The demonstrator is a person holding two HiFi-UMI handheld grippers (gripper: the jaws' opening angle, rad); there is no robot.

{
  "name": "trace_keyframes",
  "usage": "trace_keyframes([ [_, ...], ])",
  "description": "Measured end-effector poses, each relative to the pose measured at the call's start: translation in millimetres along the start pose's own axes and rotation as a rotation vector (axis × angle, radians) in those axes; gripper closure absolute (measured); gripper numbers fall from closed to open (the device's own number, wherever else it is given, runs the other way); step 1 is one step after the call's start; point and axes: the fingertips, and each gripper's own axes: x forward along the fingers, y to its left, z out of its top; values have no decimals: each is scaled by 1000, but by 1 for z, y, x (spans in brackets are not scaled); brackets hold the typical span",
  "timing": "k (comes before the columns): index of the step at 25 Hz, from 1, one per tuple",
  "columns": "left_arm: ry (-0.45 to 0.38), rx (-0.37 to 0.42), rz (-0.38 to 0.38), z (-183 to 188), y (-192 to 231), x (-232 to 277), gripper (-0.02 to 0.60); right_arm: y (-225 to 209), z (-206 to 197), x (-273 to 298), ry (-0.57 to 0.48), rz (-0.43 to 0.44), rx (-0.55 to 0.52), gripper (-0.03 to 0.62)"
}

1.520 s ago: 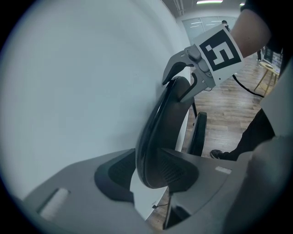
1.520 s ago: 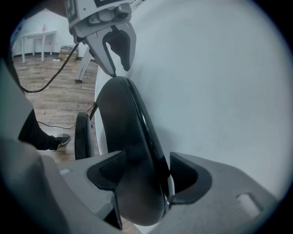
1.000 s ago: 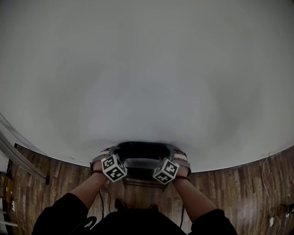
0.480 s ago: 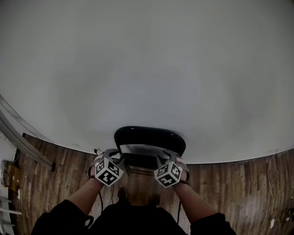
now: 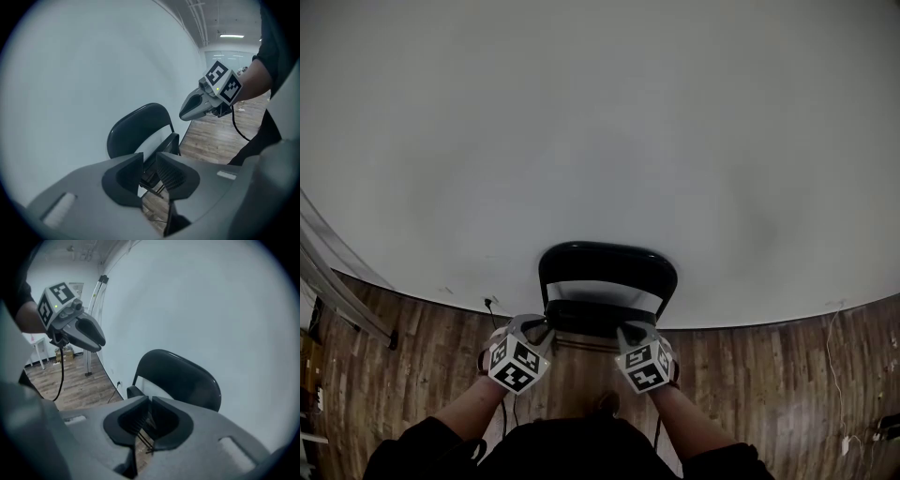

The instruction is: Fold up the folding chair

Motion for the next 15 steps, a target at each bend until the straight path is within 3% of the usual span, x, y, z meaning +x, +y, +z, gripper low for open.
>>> trace_keyframes([
  [10, -145, -78, -145, -72, -47, -84, 575, 145, 1, -45, -10, 24, 179, 589],
  [15, -220, -98, -199, -60, -71, -114, 580, 169, 15, -83, -75, 54, 194, 591],
])
